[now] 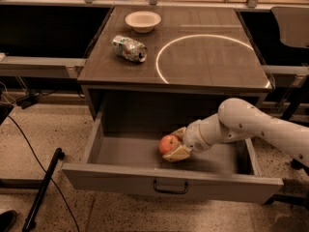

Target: Place apple into top drawer

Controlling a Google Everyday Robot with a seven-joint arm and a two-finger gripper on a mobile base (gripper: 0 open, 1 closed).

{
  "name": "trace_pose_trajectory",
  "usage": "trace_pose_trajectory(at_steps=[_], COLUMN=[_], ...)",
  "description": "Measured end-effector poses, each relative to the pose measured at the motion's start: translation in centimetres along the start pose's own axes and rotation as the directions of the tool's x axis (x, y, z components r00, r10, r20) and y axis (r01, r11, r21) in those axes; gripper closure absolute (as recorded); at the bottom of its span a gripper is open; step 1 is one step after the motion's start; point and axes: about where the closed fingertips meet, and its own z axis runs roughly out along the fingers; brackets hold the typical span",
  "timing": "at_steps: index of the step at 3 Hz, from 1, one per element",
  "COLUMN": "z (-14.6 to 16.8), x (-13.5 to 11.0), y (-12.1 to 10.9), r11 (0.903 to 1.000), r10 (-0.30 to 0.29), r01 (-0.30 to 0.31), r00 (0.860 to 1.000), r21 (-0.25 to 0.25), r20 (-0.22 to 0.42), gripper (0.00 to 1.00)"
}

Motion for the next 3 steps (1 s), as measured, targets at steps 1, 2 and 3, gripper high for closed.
trace_pose_trajectory(at_steps=[1, 2, 3], z=[0.0, -2.9, -7.1], x=[0.0, -2.5, -4.2], y=[0.0, 0.7, 1.6], r11=[1.0000, 0.9982, 0.9934], r10=[0.000, -0.058, -0.115], r01=[0.000, 0.058, 0.114], r00=[1.000, 0.997, 0.986], r21=[0.000, -0.012, 0.012], r20=[0.000, 0.053, 0.123], gripper=[0.00, 0.00, 0.00])
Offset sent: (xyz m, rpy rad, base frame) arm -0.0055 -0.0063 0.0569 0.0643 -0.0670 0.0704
